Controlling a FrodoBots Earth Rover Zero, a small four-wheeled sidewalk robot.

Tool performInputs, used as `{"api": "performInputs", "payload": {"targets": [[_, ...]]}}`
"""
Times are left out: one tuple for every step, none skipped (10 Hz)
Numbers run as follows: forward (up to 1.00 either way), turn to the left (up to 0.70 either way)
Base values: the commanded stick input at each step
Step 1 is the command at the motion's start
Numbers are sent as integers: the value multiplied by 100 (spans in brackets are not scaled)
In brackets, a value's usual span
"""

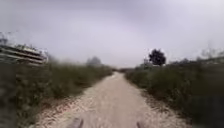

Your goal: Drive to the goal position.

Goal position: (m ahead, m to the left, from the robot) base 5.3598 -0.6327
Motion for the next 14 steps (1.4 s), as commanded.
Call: {"api": "performInputs", "payload": {"targets": [[85,0],[85,0],[85,0],[85,0],[85,-26],[85,-31],[85,-34],[85,-13],[85,0],[85,0],[85,-28],[85,-31],[85,-5],[85,0]]}}
